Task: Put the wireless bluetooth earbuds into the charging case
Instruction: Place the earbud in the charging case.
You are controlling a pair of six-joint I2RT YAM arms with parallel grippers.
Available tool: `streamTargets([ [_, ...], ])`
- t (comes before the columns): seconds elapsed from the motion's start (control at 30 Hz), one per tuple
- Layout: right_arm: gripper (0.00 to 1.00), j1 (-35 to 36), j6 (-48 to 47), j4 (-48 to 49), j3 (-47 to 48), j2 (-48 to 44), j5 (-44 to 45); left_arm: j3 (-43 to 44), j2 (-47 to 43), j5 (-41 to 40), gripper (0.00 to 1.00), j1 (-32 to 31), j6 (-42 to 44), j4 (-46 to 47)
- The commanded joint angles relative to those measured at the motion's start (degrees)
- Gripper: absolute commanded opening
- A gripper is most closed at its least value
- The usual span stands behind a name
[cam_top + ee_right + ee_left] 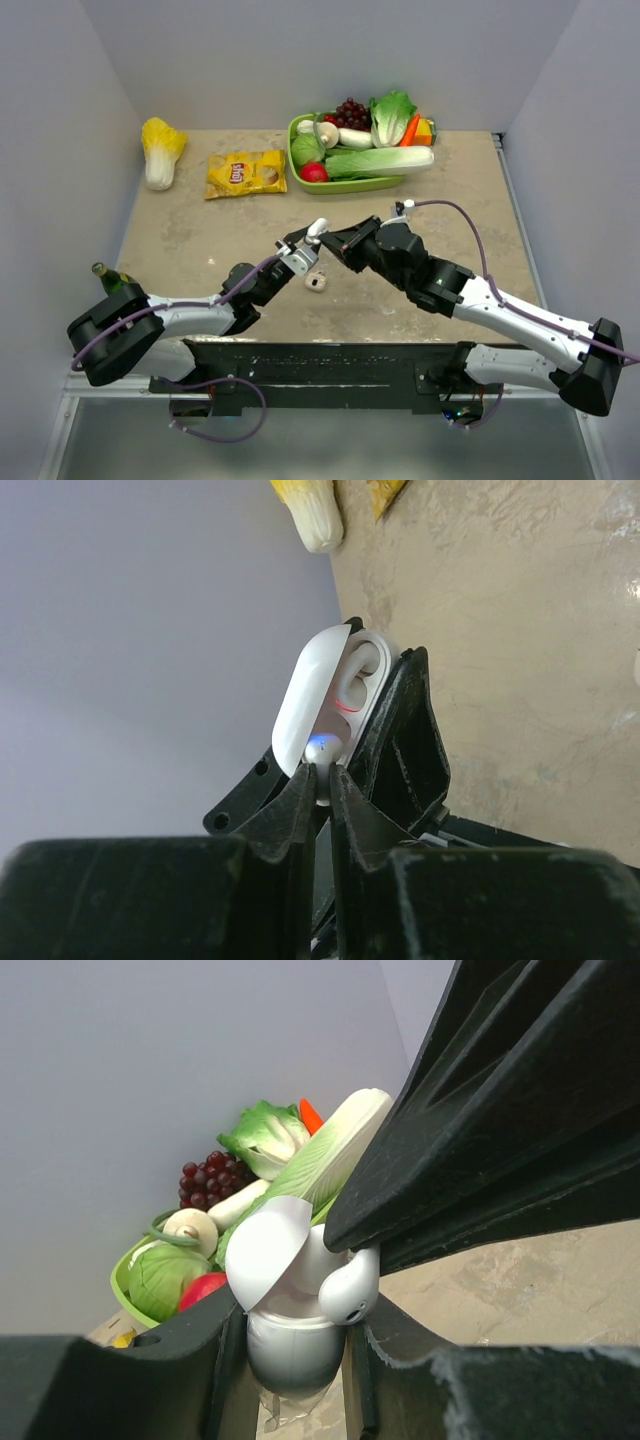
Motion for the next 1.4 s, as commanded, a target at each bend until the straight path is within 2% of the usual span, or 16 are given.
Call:
streamTargets([
  [0.0,0.16,0.4,-2.0,-1.9,1.6,0.3,0.3,2.2,-0.4,1.6,0.0,-0.5,1.3,37.1],
  [0.5,0.31,0.4,-7.8,-7.1,5.2,0.2,2.5,1.7,-0.4,0.4,0.0,-0.5,0.4,37.1],
  [0.93,0.32,0.5,-12.2,-7.5,7.5,1.4,0.9,1.1,0.5,-1.0,0.0,-0.5,-1.0,37.1],
  [1.03,0.3,0.5,-12.8,-6.9,7.4,1.9,0.0,0.8,0.4,-1.1,0.0,-0.5,-1.1,37.1],
  [1.27,0.13,0.4,-13.3,-5.2,6.9,2.1,0.3,0.0,0.2,-0.8,0.0,-0.5,-1.9,37.1],
  [1.37,0.1,0.5,-14.0,-5.2,7.3,2.4,0.3,-0.1,-0.3,-0.5,0.0,-0.5,-2.4,37.1],
])
